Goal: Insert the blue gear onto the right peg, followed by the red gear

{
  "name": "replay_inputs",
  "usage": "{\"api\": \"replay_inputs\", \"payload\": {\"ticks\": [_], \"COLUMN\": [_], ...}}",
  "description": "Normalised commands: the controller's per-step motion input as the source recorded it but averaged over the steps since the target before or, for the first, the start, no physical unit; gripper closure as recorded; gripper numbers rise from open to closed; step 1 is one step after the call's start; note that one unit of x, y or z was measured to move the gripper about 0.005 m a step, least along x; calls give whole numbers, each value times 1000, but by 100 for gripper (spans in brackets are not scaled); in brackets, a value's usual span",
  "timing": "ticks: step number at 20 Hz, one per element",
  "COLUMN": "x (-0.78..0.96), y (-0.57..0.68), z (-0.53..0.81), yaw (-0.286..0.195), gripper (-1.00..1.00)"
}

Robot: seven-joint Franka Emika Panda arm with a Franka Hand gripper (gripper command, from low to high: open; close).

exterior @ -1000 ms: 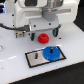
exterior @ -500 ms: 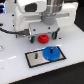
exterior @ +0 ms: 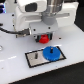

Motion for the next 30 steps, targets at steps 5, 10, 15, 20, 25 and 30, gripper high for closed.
{"api": "replay_inputs", "payload": {"ticks": [5,10,15,20,25,30], "x": [365,558,695,728,698,621], "y": [0,-1,0,-1,0,0], "z": [569,457,326,303,226,67], "yaw": [0,0,0,0,0,0], "gripper": [100,100,100,100,100,100]}}
